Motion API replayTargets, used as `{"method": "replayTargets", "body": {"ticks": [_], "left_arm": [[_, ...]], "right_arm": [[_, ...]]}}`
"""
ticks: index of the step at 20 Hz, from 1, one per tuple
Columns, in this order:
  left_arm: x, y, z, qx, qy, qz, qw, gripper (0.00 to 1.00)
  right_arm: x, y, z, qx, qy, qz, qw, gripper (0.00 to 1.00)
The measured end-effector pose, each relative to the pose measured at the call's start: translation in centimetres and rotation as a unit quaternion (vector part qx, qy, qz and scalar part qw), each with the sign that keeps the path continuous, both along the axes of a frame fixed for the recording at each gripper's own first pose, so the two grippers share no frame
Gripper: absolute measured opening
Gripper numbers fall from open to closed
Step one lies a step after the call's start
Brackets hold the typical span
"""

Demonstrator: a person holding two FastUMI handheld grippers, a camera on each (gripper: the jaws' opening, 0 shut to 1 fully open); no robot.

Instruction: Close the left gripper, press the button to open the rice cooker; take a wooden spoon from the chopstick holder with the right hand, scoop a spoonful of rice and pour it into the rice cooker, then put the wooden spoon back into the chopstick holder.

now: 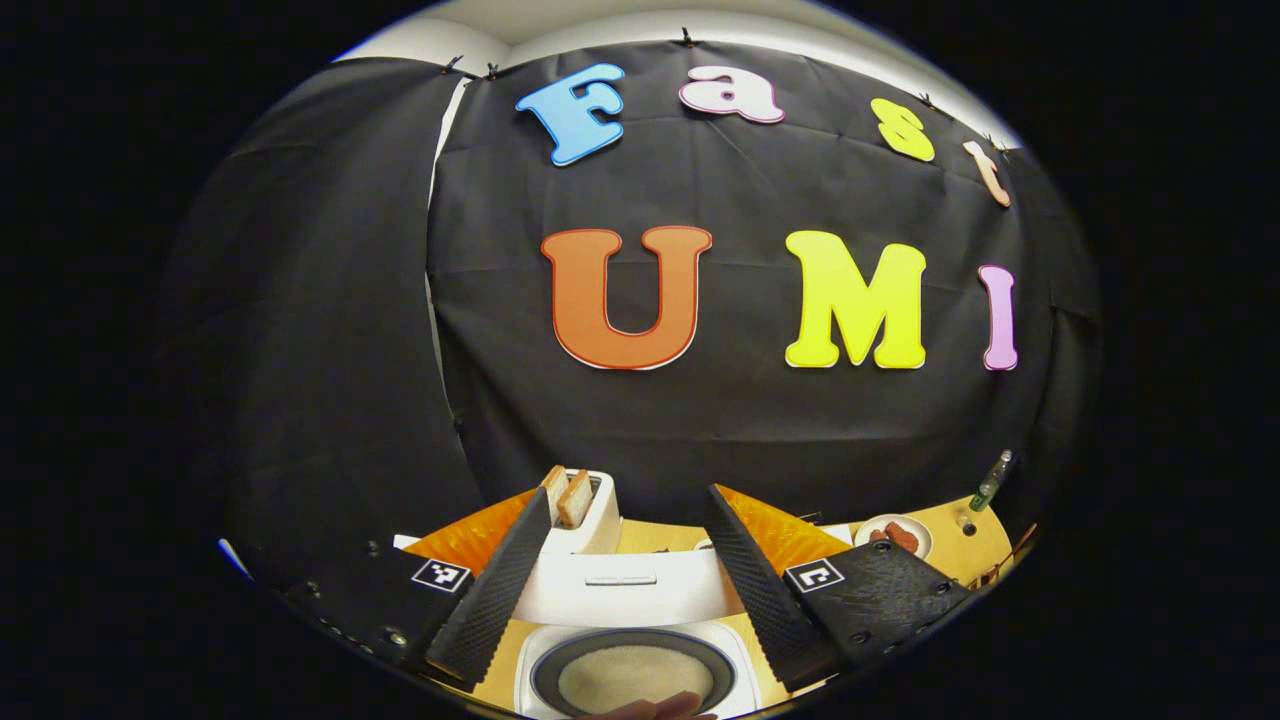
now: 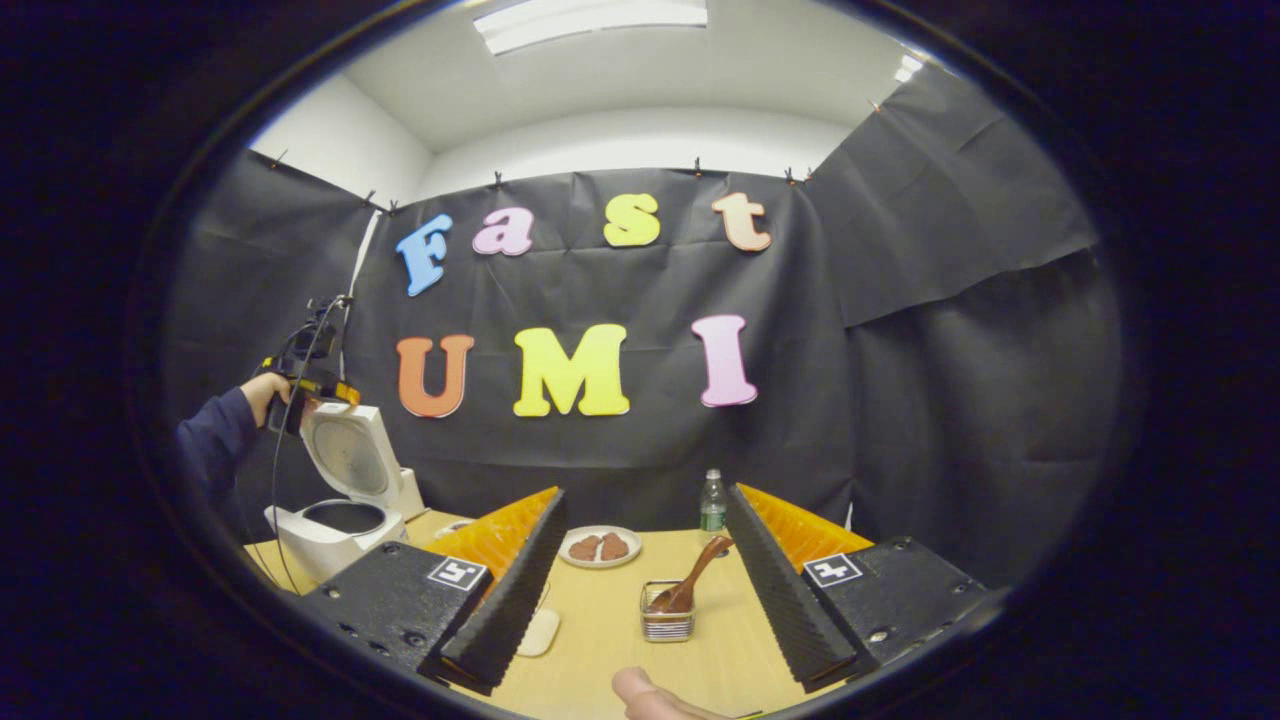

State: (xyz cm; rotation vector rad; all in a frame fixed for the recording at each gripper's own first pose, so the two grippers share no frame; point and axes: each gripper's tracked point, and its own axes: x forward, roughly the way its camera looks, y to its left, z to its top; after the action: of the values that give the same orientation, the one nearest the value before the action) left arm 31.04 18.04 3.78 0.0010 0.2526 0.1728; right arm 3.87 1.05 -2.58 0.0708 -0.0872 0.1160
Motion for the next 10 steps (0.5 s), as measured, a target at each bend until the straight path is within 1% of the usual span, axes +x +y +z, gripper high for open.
{"method": "replayTargets", "body": {"ticks": [5,6,8,9,10], "left_arm": [[-3.3,-1.0,-2.2,-0.010,0.031,-0.007,0.999,0.98],[-3.9,-1.1,-2.5,-0.012,0.032,-0.013,0.999,0.98],[-5.3,-1.1,-3.9,-0.021,0.038,-0.015,0.999,0.98],[-5.9,-1.2,-5.0,-0.024,0.049,-0.018,0.998,0.99],[-6.4,-1.5,-6.1,-0.031,0.060,-0.023,0.997,0.98]], "right_arm": [[-1.3,0.8,0.2,0.001,-0.007,0.009,1.000,0.99],[-1.5,0.9,0.0,0.001,-0.008,0.010,1.000,0.99],[-1.7,1.0,-0.3,0.003,-0.007,0.006,1.000,0.99],[-1.8,1.1,-0.6,0.001,-0.003,0.006,1.000,0.99],[-1.9,1.4,-1.0,-0.001,0.001,0.009,1.000,0.99]]}}
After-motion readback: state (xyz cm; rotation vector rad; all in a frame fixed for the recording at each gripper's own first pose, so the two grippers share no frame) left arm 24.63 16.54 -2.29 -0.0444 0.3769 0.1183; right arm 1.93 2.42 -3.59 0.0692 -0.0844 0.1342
